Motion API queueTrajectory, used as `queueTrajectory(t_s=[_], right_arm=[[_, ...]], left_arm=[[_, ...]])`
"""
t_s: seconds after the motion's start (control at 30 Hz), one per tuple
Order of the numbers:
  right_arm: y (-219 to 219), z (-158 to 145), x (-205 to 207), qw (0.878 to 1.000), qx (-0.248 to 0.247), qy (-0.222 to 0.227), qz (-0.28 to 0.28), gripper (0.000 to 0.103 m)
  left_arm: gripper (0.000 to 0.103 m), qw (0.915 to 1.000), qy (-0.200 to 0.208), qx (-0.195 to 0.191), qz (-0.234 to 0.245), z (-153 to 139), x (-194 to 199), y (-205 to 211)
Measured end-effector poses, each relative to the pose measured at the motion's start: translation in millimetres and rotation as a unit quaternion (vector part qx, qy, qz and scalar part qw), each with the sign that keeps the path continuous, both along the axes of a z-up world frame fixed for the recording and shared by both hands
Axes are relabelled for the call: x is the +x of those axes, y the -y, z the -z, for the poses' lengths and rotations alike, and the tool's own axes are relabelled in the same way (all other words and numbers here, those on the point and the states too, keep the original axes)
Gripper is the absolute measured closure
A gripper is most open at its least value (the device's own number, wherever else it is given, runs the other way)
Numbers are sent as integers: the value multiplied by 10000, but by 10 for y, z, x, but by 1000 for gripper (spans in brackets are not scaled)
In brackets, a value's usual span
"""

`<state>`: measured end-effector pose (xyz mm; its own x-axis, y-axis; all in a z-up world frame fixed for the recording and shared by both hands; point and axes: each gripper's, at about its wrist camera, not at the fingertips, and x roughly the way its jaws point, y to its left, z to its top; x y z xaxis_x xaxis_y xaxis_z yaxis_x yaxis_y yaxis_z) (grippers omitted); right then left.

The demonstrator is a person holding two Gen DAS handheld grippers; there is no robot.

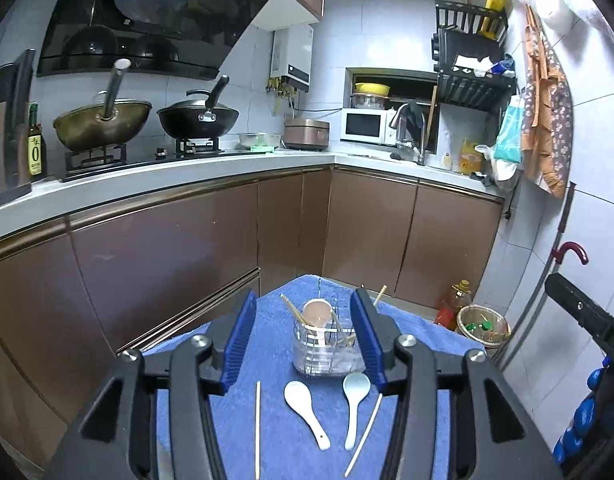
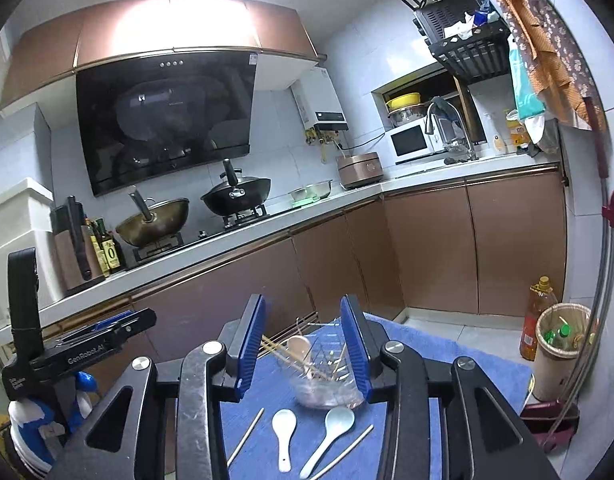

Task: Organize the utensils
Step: 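Move both open tools back toward the white spoon and a chopstick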

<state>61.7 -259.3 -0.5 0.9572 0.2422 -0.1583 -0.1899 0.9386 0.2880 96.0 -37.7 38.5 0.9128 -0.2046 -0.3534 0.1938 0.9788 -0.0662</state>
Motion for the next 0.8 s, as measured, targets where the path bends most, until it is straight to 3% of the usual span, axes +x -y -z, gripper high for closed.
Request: queueTrajectory(t_s=[0.43,0.8], right_arm=[[23,53,-438,9998,187,104,-38,61],[63,279,-304,9991,276,-323,-10,60]], left_arm=[[56,9995,-25,-191,-270,96,-591,-378],[55,9970,-570,-434,-298,423,-491,-575]])
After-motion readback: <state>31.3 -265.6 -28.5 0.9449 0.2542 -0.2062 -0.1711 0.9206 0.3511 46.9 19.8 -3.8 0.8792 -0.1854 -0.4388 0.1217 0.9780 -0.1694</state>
